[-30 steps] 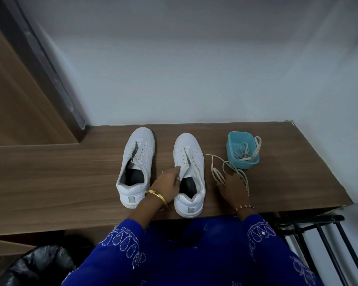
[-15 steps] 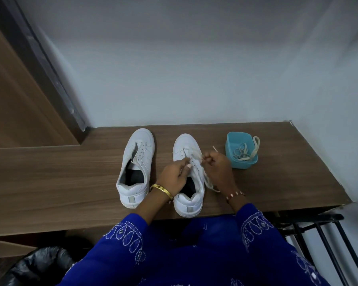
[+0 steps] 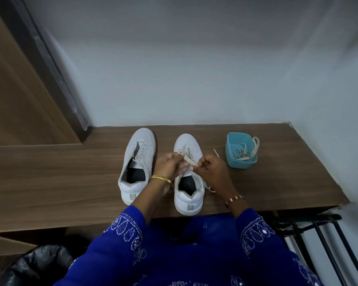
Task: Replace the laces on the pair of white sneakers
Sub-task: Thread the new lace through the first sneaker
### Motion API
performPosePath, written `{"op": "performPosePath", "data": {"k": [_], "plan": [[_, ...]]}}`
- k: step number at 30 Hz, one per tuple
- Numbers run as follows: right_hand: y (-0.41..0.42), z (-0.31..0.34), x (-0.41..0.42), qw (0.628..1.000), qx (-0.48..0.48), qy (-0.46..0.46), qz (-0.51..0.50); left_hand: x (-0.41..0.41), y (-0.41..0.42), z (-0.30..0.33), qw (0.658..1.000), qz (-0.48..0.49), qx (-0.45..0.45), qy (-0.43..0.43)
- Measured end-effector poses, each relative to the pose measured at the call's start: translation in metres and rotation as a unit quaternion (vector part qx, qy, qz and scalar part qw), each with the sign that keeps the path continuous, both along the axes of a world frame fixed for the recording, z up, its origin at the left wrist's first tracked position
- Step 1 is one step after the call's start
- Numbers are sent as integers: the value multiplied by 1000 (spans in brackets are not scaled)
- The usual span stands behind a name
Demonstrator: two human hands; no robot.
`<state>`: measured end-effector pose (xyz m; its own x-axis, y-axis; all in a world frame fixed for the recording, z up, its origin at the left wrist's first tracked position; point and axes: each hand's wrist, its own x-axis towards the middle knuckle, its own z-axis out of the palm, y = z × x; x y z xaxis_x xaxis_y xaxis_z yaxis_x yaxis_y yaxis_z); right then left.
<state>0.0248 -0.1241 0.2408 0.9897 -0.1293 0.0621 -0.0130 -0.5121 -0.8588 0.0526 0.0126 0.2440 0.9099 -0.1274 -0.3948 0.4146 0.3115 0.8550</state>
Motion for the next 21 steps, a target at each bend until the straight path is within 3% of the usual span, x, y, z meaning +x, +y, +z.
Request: {"op": "performPosePath", "data": {"k": [7, 13, 17, 21], "plan": [[-12, 5, 5, 998, 27, 45, 28, -2, 5, 10, 997, 0, -68, 21], [-14, 11, 8, 998, -6, 36, 43, -1, 9, 15, 989, -9, -137, 48], [-7, 8, 4, 993, -53, 49, 95, -1, 9, 15, 995, -24, -96, 26], [-9, 7, 7, 996, -64, 30, 51, 3, 8, 12, 997, -37, -64, 16]]}}
